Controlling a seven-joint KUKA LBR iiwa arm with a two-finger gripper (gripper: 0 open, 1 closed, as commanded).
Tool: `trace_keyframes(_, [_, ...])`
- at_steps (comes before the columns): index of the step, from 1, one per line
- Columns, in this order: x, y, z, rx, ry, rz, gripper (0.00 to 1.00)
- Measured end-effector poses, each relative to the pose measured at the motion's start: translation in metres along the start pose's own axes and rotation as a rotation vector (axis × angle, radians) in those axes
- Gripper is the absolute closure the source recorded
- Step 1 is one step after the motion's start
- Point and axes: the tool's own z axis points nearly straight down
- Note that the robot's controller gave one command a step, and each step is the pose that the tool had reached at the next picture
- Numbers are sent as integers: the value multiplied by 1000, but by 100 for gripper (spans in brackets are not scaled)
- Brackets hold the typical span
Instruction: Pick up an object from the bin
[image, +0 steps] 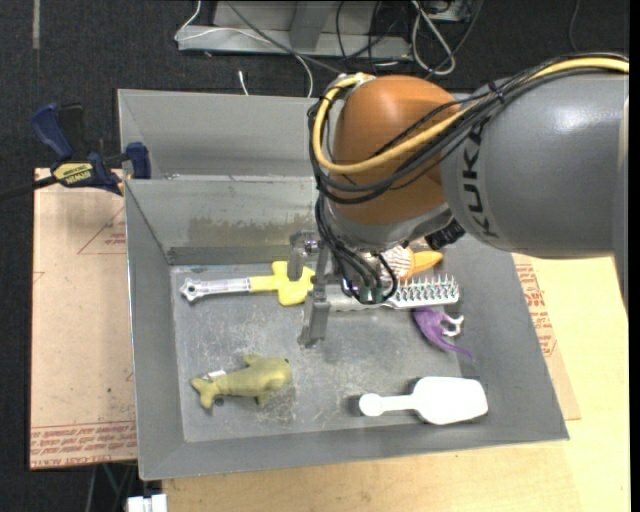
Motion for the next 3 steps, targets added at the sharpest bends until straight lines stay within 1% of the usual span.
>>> trace_keyframes(1, [-2, -1, -4, -1, -8, 4, 0])
trace_keyframes(2, [-72, 25, 150, -4, -16, -32, 0])
trace_keyframes(3, [-76, 31, 67, -8, -26, 118, 0])
